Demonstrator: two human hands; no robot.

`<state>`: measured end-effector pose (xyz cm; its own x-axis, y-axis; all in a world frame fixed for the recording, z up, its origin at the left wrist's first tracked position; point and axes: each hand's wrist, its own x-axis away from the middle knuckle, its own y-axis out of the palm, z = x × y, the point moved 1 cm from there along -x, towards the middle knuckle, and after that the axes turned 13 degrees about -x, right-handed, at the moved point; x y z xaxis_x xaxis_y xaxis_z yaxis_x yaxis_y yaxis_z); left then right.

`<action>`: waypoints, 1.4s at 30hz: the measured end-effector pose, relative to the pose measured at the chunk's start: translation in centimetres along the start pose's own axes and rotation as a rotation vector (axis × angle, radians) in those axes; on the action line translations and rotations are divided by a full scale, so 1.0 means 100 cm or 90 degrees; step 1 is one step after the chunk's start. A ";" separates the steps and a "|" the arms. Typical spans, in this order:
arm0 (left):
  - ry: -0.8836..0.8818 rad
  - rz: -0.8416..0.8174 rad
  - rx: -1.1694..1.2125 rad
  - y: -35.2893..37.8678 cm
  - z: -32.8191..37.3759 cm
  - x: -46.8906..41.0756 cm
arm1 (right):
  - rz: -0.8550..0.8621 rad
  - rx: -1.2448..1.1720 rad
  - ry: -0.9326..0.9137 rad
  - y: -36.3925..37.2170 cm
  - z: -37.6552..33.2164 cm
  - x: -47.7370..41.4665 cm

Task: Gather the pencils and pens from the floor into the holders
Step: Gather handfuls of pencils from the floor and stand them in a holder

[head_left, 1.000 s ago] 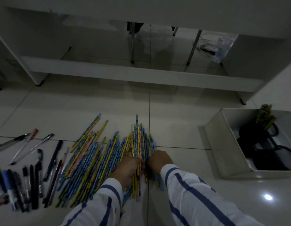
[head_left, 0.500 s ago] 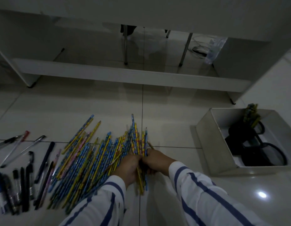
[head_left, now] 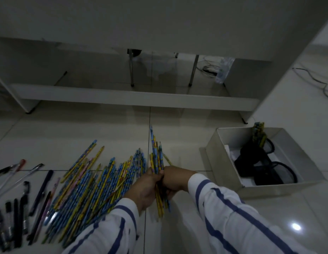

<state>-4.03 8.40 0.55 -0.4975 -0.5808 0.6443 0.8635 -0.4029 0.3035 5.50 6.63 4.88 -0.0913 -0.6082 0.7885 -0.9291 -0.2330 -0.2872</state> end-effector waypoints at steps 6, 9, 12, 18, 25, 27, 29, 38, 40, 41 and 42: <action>0.025 0.051 -0.054 0.021 0.010 0.008 | -0.031 0.031 -0.059 -0.015 0.005 0.016; 0.027 0.062 -0.090 0.028 0.011 0.012 | 0.064 0.117 -0.121 -0.024 0.015 0.020; 0.031 0.034 -0.105 0.034 0.013 0.017 | 0.060 0.259 -0.180 -0.037 0.021 0.034; 0.072 -0.079 -0.135 0.075 0.024 0.023 | 0.074 0.342 -0.207 -0.078 0.025 0.071; 0.184 -0.050 -0.119 0.174 0.061 0.034 | 0.090 0.045 -0.228 -0.144 0.040 0.129; 0.212 -0.063 -0.135 0.206 0.067 0.035 | 0.111 0.000 -0.272 -0.165 0.055 0.141; 0.228 -0.078 -0.158 0.238 0.069 0.030 | 0.188 0.004 -0.313 -0.185 0.070 0.147; 0.192 -0.126 -0.208 0.360 0.076 -0.019 | 0.365 0.006 -0.308 -0.309 0.127 0.147; 0.198 -0.127 -0.201 0.382 0.078 -0.031 | 0.395 0.058 -0.290 -0.332 0.137 0.144; 0.205 -0.129 -0.194 0.391 0.077 -0.037 | 0.401 0.062 -0.290 -0.343 0.141 0.142; 0.214 -0.129 -0.186 0.401 0.076 -0.044 | 0.403 0.057 -0.292 -0.353 0.146 0.139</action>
<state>33.36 0.20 15.25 -0.6942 -0.6470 0.3155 0.7108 -0.6852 0.1589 42.24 -4.72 18.05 -0.4180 -0.8938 0.1623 -0.7155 0.2139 -0.6650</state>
